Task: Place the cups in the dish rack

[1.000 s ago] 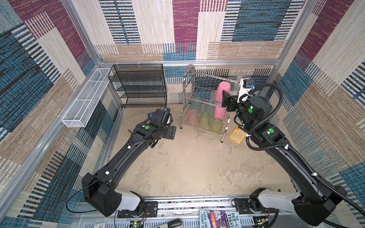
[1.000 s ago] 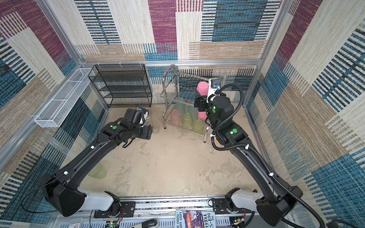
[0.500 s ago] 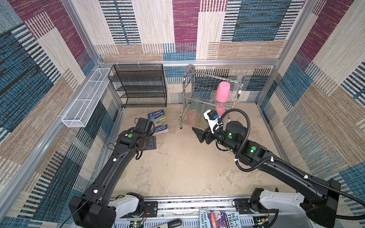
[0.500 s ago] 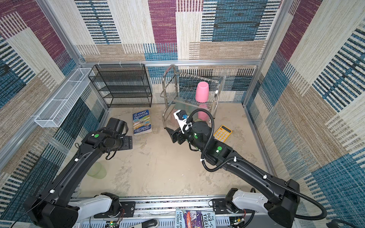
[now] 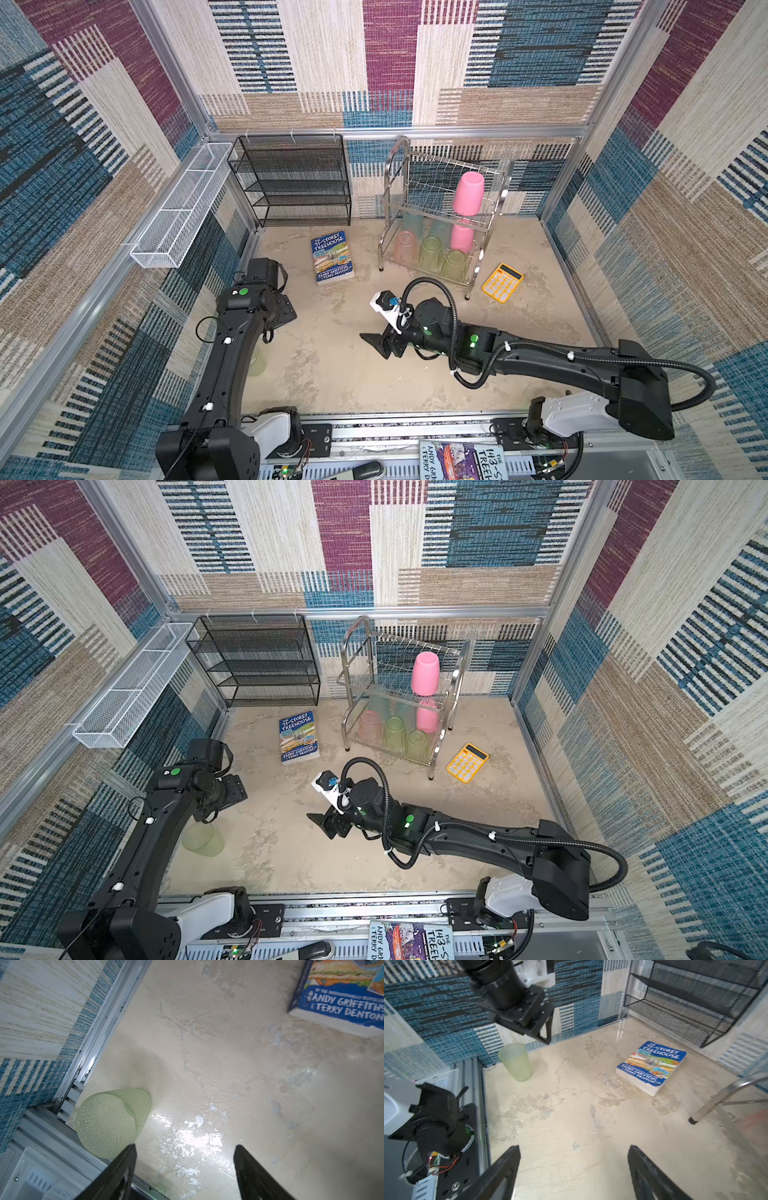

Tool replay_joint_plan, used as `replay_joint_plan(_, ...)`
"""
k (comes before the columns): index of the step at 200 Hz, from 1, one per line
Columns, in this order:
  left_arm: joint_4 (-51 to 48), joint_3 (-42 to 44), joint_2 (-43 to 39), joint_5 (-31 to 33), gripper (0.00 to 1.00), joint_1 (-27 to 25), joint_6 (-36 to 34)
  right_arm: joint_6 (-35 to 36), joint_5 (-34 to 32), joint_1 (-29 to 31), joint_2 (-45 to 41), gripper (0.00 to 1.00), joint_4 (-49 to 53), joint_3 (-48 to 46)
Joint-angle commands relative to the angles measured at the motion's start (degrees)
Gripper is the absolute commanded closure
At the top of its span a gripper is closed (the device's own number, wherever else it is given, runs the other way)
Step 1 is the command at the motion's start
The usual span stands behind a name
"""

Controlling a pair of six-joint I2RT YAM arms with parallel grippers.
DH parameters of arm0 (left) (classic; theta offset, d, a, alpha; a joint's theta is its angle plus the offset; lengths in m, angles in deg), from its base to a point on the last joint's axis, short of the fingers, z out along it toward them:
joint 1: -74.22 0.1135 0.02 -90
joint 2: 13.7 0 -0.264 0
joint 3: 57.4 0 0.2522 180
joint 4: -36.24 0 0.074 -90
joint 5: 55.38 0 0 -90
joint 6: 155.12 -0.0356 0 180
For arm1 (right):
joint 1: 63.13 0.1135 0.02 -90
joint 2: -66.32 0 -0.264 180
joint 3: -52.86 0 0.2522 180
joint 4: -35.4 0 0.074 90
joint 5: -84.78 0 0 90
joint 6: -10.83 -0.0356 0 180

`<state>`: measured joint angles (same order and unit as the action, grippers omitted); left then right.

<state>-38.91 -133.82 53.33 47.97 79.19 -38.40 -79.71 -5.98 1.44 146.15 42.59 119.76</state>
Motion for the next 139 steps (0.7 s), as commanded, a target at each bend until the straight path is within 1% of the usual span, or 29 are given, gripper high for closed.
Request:
replay_joint_plan(1, 2.0, 2.19, -0.12, 0.0, 0.24, 2.87, 0.29, -1.57, 0.66, 0.94, 1.57, 0.17, -4.56, 0.38)
replay_joint_plan(24, 4.87, 5.55, -0.67, -2.46, 0.27, 6.33, 0.88, -1.25, 0.28, 1.02, 3.31, 0.17, -4.07, 1.18)
replay_joint_plan(55, 7.66, 8.47, 0.24, -4.74, 0.3, 9.63, -0.33, -1.04, -0.47, 0.99, 4.99, 0.17, -3.06, 1.94)
replay_joint_plan(85, 7.65, 8.44, 2.29, -4.56, 0.31, 10.55, -0.87, -1.49, -0.96, 0.99, 5.9, 0.18, -3.05, 1.49)
replay_joint_plan(139, 6.98, 8.67, 3.67, -1.97, 0.35, 11.17, -0.1, -1.59, -2.38, 0.99, 5.6, 0.18, -3.87, -0.14)
